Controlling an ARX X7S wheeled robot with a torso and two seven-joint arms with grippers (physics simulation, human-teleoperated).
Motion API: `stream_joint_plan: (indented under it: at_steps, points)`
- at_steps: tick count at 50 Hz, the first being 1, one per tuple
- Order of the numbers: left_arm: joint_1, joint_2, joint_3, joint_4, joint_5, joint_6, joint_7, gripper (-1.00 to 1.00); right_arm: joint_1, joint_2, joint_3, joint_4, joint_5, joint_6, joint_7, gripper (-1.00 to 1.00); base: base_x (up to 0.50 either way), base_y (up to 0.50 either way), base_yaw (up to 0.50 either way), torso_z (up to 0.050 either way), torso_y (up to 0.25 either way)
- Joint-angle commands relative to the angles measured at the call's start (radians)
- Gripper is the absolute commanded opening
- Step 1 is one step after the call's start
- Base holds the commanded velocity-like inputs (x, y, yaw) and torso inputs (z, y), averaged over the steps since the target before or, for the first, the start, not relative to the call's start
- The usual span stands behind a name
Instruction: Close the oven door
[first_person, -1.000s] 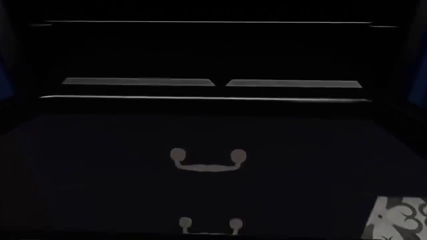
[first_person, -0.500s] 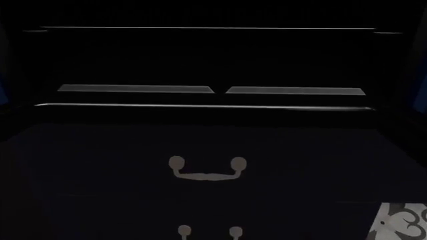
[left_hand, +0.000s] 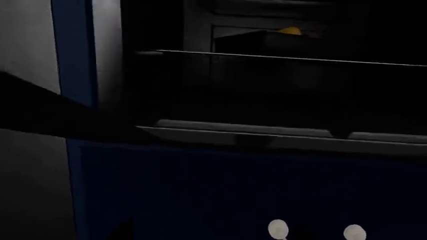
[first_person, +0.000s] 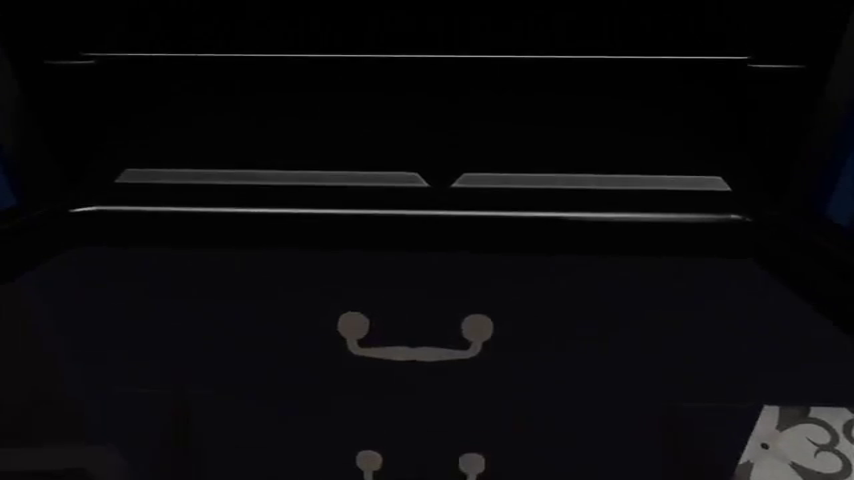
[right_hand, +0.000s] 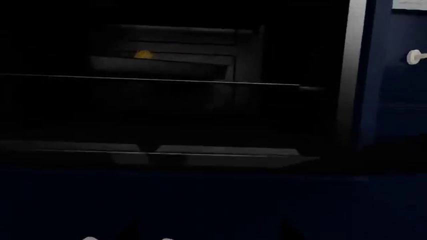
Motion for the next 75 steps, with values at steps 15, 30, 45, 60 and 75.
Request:
stream_joint_plan:
  at_steps: [15,30,45,60,75]
  points:
    - [-0.364,-0.011,-0.01,0.288,-0.155,-0.439,-0.102,1.0,0.273,0.111,0.05,-0.345,0.082,0.411,0.035,1.0,0.0,0.0,0.0,0.0,0.0]
    - [-0.718,0.04,-0.068,0.228,-0.271,-0.641,-0.128,1.0,0.719,0.089,0.034,-0.338,0.177,0.742,0.02,1.0,0.0,0.0,0.0,0.0,0.001]
    - [-1.115,0.072,-0.01,-0.122,-0.223,-0.677,-0.046,1.0,1.177,-0.006,0.032,0.02,0.218,0.798,-0.082,1.0,0.0,0.0,0.0,0.0,0.0]
    - [-1.508,0.198,0.091,-0.89,-0.073,-0.367,0.148,1.0,1.6,-0.16,-0.1,0.849,0.067,0.452,-0.266,1.0,0.0,0.0,0.0,0.0,0.0]
    - [-1.803,0.284,0.618,-1.64,-0.54,0.014,0.2,1.0,1.882,-0.306,-0.013,1.614,-0.121,0.068,-0.378,1.0,0.0,0.0,0.0,0.0,0.0]
